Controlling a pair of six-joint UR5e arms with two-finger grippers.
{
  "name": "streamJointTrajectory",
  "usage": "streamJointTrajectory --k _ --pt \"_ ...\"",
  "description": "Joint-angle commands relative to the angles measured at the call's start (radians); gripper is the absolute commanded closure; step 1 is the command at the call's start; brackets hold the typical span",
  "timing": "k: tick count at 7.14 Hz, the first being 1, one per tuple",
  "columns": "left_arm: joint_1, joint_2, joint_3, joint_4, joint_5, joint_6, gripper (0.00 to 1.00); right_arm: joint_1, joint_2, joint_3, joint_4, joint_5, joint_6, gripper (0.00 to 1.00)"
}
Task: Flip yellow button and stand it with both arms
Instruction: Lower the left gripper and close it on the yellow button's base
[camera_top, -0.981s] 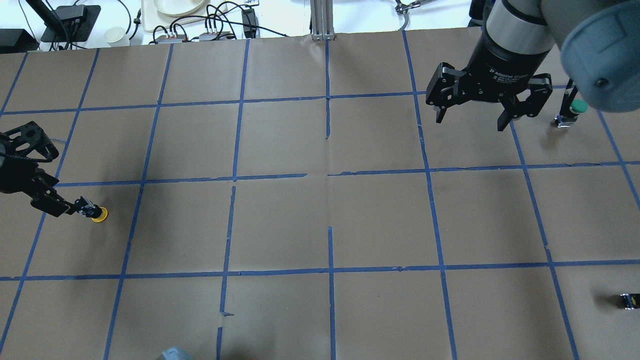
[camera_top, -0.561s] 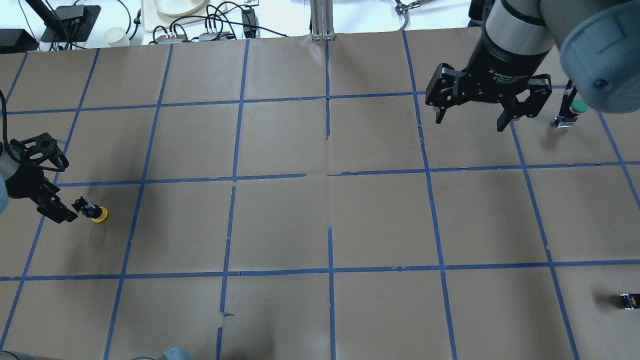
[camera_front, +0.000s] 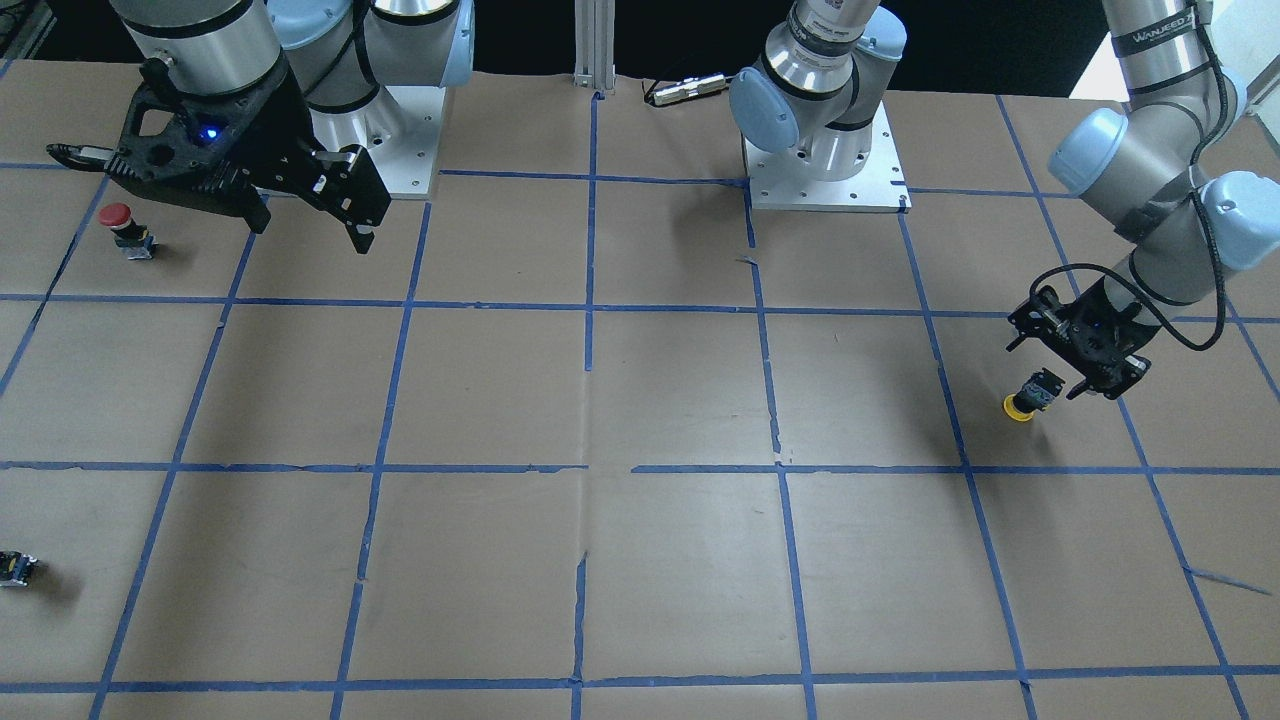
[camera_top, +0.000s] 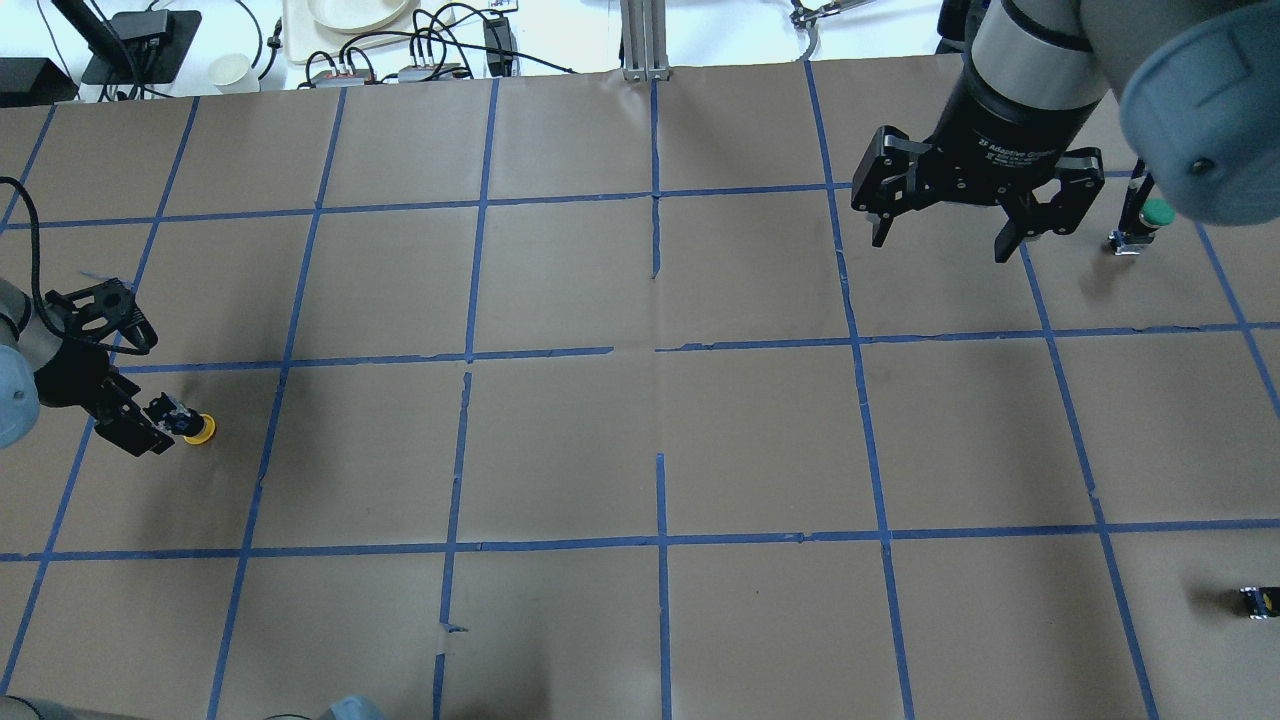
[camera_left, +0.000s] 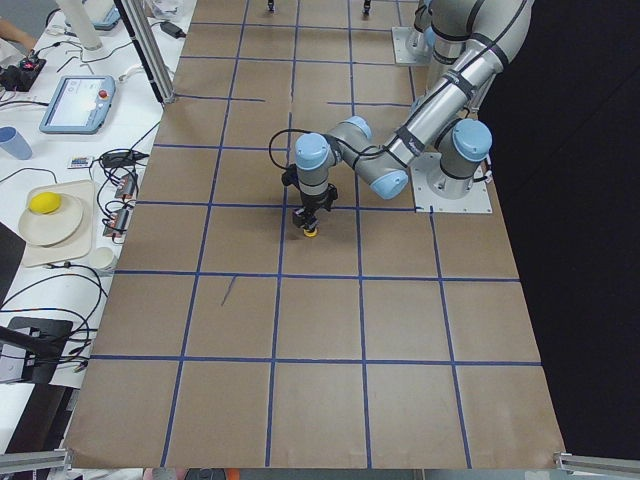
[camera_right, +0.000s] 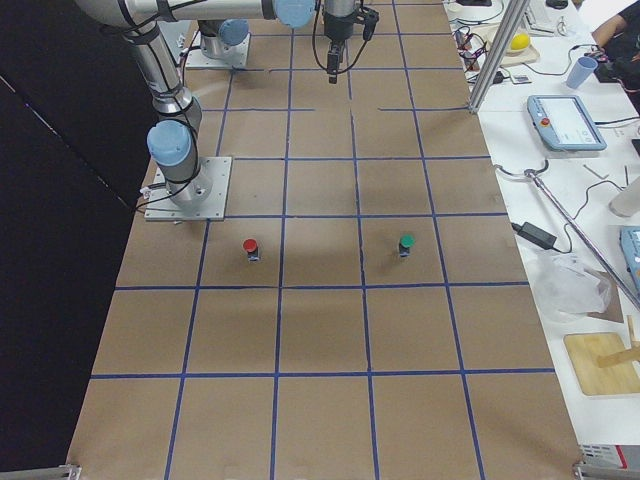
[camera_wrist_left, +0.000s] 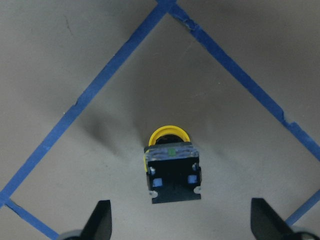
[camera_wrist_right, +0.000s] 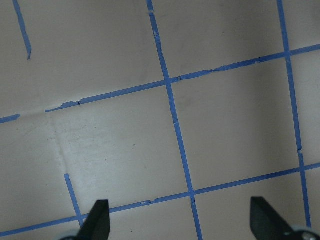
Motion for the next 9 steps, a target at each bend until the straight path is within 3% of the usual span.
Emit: streamJointTrajectory --k 1,3,8,9 --pt "0.000 -0.004 -0.013 0.073 -0.005 0.013 0.10 0.000 0.000 0.000 -0.005 0.000 0.000 0.00" --pt "0.000 -0.006 -0.018 0.100 -0.001 0.018 0.23 0.000 0.000 0.000 -0.002 0.000 0.000 0.00" --pt "0.008 0.003 -0.023 0.104 -0.005 0.002 0.68 0.000 0.000 0.000 -0.003 0.000 0.000 0.00" --pt "0.008 0.012 -0.020 0.104 -0.007 0.007 0.72 0.000 0.000 0.001 -0.002 -0.001 0.000 0.00"
